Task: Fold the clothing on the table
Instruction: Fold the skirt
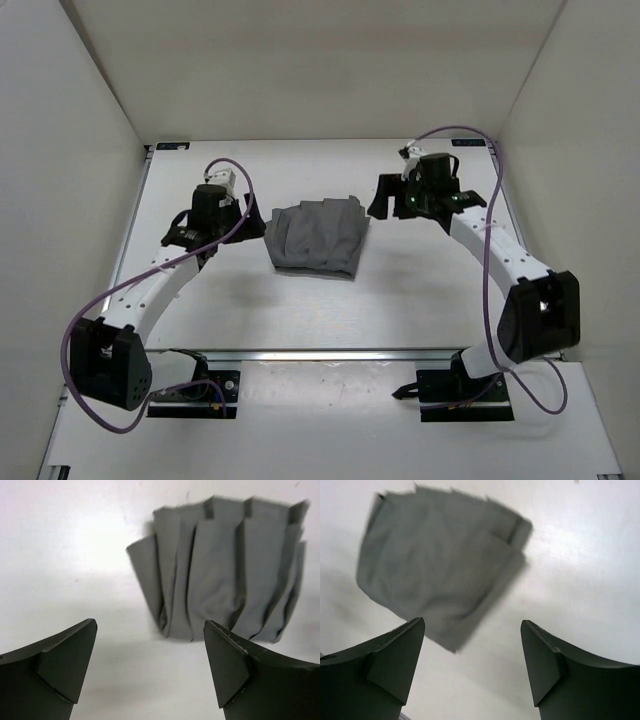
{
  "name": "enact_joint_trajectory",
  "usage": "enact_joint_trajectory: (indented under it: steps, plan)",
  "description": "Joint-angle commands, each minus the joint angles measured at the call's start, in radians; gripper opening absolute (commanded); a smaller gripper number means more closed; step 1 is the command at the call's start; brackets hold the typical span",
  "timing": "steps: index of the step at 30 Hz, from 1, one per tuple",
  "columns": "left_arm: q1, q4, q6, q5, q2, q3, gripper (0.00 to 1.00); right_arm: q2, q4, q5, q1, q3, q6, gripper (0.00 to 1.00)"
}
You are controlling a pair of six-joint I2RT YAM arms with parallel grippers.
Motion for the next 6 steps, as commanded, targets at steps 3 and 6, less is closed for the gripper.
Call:
enact_joint_trajectory:
  steps: [3, 6]
  plan:
    - [-0.032, -0.205, 0.068, -0.034, -0.054, -0.070, 0.99, -0.105, -0.045, 0.082, -0.009, -0.221, 0.044, 0.71]
    - [-0.061, -0.191, 0.050, -0.011, -0.097, -0.129, 0.98, -0.152, -0.048, 0.085, -0.001, -0.278, 0.082, 0.69]
